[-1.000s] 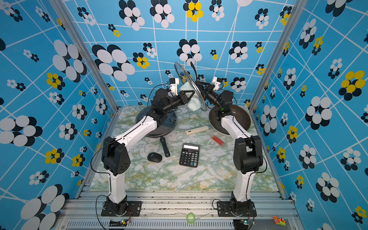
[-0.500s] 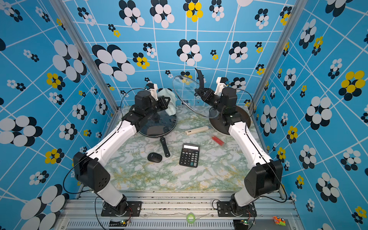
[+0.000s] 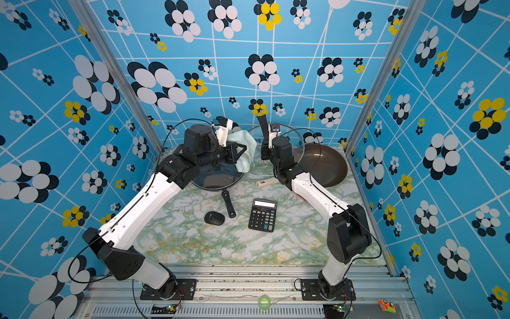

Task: Wipe the pot lid with a cloth
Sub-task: Wipe the pot lid.

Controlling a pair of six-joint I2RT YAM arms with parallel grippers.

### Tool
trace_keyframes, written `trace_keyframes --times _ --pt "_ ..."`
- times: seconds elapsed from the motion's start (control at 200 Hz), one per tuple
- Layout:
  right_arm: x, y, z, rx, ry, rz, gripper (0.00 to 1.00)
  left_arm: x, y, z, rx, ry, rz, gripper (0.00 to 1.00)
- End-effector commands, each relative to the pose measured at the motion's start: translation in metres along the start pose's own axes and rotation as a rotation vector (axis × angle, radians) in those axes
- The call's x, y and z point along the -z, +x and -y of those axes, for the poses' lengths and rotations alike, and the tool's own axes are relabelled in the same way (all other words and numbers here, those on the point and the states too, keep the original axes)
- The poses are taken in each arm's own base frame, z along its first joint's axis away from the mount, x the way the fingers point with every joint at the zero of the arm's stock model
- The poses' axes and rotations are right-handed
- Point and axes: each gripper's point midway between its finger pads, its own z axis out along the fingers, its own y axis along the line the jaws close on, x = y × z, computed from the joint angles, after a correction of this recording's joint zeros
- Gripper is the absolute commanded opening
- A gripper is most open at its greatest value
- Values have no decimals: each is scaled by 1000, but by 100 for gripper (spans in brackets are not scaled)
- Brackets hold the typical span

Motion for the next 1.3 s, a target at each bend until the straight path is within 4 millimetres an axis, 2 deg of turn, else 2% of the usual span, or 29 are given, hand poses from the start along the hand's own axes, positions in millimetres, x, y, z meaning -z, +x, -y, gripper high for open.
trace_keyframes --times 0.0,0.155,0.33,0.435,0.46,0.525,0.59,0.695,0.835,0.93,1.009,1.064,1.189,1.254,1.294 --pt "34 -122 0 -84 19 388 0 -27 26 2 76 49 -115 0" --pt "44 -120 -4 -66 -10 366 0 -42 39 -30 163 -30 -161 0" --pt "75 -112 -19 20 -138 361 0 -51 30 -78 273 -85 -154 0" --pt "95 -104 -28 97 -215 358 0 -55 16 -103 297 -102 -139 0" --pt "98 -101 -31 115 -235 352 0 -53 9 -102 294 -89 -129 0" --pt "108 -94 -38 166 -287 334 0 -65 2 -111 289 -79 -139 0" --pt "117 -87 -47 233 -329 322 0 -75 -5 -109 270 -54 -148 0" --pt "125 -77 -60 336 -362 309 0 -90 -19 -96 237 35 -147 0" --pt "126 -68 -69 403 -384 295 0 -98 -36 -84 195 146 -96 0" --pt "125 -54 -75 474 -404 257 0 -96 -49 -81 187 199 -57 0" --pt "122 -43 -80 547 -414 224 0 -92 -62 -90 189 198 -12 0" --pt "121 -38 -82 581 -410 213 0 -86 -75 -104 211 173 37 0" --pt "116 -33 -74 593 -362 216 0 -68 -95 -157 279 -16 156 0" --pt "115 -30 -70 614 -339 211 0 -55 -104 -166 264 -68 208 0" --pt "114 -27 -69 625 -332 204 0 -48 -110 -165 239 -75 233 0"
